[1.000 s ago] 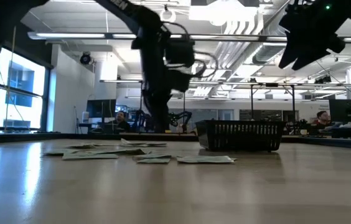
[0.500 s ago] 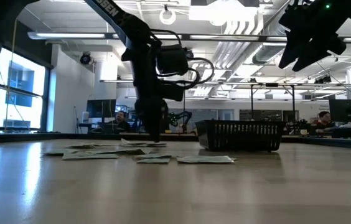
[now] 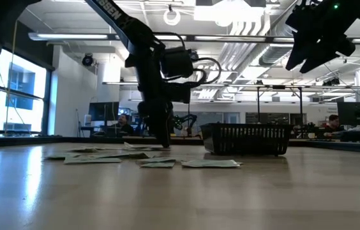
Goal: Pick and place Stevia / Truvia into bins
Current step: Put the green stevia packet into the black bin
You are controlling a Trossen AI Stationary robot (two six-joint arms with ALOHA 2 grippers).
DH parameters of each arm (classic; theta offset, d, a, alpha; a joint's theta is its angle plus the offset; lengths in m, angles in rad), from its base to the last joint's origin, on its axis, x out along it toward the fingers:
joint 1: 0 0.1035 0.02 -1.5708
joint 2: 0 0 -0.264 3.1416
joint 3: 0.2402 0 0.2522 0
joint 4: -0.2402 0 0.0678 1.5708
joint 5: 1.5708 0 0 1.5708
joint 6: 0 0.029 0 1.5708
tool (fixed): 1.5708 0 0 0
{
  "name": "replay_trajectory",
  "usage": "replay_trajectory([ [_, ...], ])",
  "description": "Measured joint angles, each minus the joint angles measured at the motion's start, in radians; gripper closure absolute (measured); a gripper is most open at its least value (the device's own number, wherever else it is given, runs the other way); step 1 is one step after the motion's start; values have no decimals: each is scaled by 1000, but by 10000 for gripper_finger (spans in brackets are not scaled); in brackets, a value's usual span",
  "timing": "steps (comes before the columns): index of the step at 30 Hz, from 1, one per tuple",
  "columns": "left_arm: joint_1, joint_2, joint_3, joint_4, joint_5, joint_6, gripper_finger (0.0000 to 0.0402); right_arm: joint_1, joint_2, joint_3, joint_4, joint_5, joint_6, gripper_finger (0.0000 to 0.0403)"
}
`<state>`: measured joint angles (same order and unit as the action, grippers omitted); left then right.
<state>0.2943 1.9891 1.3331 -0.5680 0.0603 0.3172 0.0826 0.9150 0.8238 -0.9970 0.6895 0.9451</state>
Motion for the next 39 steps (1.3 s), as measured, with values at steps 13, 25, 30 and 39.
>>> replay_trajectory([
  [13, 10, 48, 33, -33, -73, -14, 316, 0, 0, 0, -2, -4, 23, 153],
  [25, 6, 39, 438, -330, 18, -106, 365, 0, 0, 0, -5, 12, 19, 153],
  [30, 22, 35, 596, -277, 399, -166, 373, 0, 0, 0, -15, 11, 17, 153],
  [39, 0, 105, 602, -49, 611, -256, 373, 1, 0, 0, -56, 7, 15, 153],
])
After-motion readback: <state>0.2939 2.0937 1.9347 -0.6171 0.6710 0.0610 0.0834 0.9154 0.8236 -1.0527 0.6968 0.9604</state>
